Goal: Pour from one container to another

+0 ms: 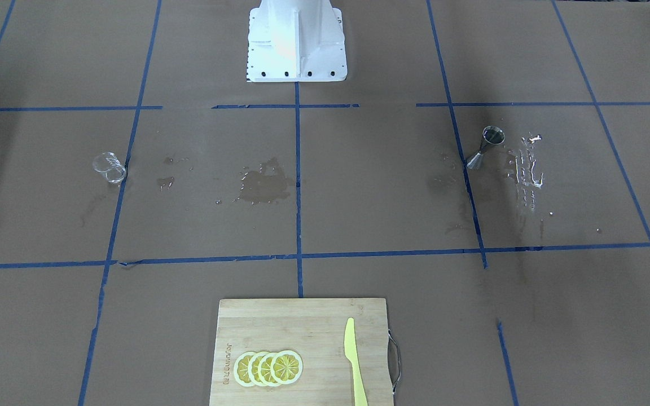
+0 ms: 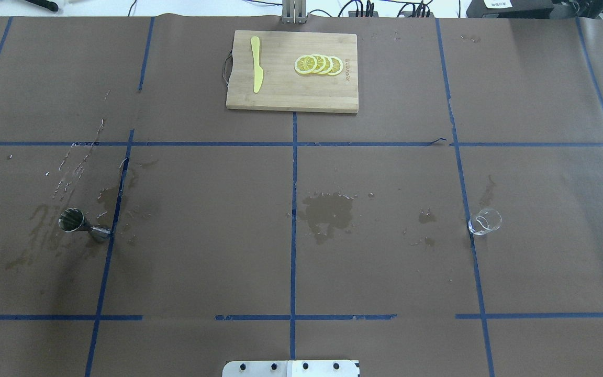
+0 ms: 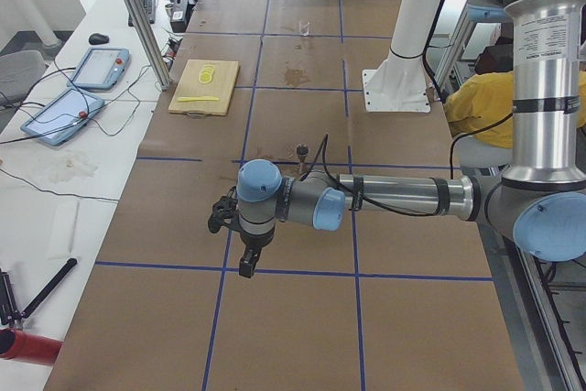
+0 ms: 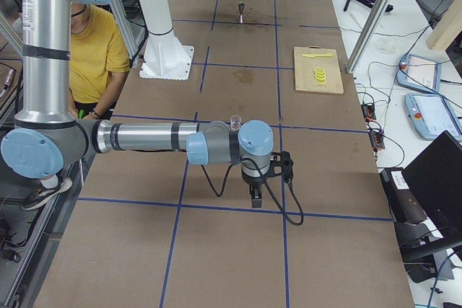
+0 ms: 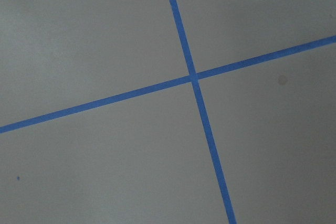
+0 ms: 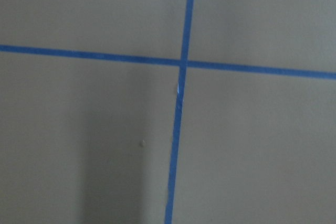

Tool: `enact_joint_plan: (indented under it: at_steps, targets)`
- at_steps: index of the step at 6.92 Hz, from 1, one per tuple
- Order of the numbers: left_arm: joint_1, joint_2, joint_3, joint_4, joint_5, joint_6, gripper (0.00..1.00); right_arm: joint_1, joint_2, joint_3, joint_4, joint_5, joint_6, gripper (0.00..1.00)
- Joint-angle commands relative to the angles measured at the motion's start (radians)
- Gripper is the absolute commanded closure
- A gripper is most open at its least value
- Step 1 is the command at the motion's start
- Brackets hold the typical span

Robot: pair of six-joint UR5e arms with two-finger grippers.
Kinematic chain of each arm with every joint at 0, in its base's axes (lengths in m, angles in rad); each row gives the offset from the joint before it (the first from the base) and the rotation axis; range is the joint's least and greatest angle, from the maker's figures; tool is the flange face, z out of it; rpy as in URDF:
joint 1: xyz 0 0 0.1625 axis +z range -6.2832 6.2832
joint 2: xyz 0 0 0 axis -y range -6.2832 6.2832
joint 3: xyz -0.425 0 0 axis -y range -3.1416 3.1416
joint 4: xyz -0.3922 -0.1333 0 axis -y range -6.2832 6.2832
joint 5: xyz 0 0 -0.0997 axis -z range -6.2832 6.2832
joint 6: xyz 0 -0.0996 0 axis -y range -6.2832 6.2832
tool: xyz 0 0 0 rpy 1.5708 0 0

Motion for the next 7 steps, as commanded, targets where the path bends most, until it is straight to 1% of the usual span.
enact_joint_plan:
  at_steps: [1,4,7]
  targets:
    - [0.000,0.002,0.000,0.000,0.000,0.000,0.00,0.030,-0.083,0.014,-0.021,-0.011,-0.009,0.00]
    - [0.000,0.005,-0.002,0.000,-0.003,0.000,0.00,0.032,-0.107,0.037,-0.020,-0.007,-0.016,0.00]
    - [0.000,0.005,-0.003,0.001,-0.003,0.000,0.00,0.027,-0.120,0.012,-0.021,-0.016,-0.018,0.00]
